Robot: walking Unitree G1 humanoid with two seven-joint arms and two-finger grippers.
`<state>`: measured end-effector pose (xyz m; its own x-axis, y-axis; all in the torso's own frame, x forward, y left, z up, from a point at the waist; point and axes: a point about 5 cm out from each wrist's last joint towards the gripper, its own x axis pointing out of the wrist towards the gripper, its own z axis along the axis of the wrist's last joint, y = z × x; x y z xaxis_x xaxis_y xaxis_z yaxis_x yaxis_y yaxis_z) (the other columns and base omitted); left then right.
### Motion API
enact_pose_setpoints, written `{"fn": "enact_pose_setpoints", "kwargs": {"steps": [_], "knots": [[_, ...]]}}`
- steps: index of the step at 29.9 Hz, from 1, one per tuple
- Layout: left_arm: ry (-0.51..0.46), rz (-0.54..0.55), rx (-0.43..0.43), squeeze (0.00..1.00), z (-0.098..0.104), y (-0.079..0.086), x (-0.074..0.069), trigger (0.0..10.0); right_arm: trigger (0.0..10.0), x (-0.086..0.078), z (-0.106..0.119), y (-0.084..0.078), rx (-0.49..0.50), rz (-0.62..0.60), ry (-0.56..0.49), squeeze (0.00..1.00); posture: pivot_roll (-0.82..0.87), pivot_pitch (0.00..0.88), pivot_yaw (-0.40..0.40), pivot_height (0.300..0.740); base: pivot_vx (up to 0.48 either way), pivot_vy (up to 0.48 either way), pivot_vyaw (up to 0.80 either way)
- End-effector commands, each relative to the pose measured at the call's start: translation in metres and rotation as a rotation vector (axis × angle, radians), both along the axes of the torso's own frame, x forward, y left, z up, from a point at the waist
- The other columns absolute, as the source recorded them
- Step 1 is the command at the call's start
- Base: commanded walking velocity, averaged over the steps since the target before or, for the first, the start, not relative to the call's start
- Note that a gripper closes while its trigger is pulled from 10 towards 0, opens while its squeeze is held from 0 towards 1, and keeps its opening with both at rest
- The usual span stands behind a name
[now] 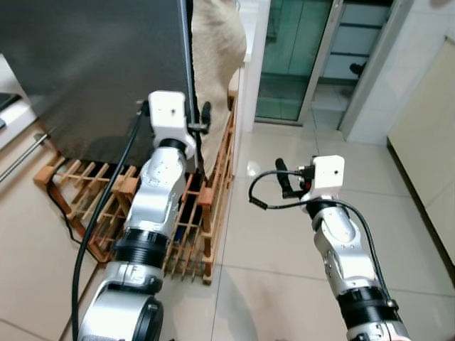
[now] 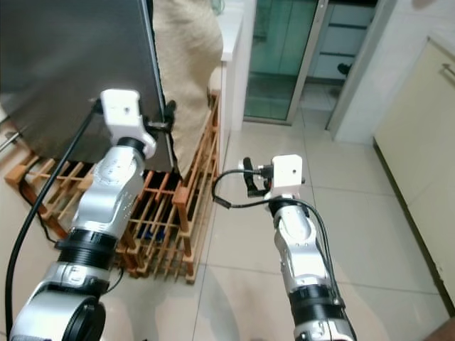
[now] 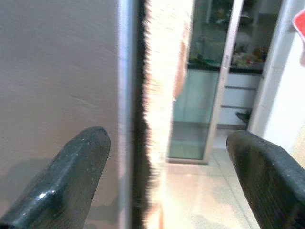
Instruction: Restocking fridge
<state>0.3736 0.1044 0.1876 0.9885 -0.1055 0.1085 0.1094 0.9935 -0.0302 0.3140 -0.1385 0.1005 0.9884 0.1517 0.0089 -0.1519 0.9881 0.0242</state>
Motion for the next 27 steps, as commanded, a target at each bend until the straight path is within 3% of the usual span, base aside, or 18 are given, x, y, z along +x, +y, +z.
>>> {"fn": "enact_pose_setpoints", "kwargs": {"steps": [1,8,14,22,27], "knots": [[0.015,0.005,-0.020,0.00,0.001,-0.001,0.006,10.0,10.0,0.000,0.003,0.002,0.003,0.005,-0.017,0.00,-0.07,0.000,0.008,0.740,0.000,0.000,0.00],[0.027,0.078,-0.027,0.00,0.015,0.004,0.027,10.0,10.0,-0.011,-0.002,0.006,0.008,0.008,-0.010,0.00,-0.09,0.000,0.030,0.740,0.000,0.000,0.00],[0.008,0.076,-0.030,0.00,0.022,0.001,0.031,10.0,10.0,-0.025,-0.010,0.003,0.010,-0.010,0.017,0.00,-0.11,0.000,0.046,0.740,0.000,0.000,0.00],[-0.009,-0.019,-0.078,0.00,0.033,-0.027,0.034,10.0,10.0,-0.038,-0.014,-0.003,0.006,-0.036,0.043,0.00,-0.14,0.011,0.058,0.740,0.000,0.000,0.00],[-0.021,-0.063,-0.061,0.00,0.035,-0.043,0.033,10.0,10.0,-0.044,-0.015,-0.006,0.000,-0.048,0.053,0.00,-0.16,0.022,0.064,0.740,0.000,0.000,0.00]]}}
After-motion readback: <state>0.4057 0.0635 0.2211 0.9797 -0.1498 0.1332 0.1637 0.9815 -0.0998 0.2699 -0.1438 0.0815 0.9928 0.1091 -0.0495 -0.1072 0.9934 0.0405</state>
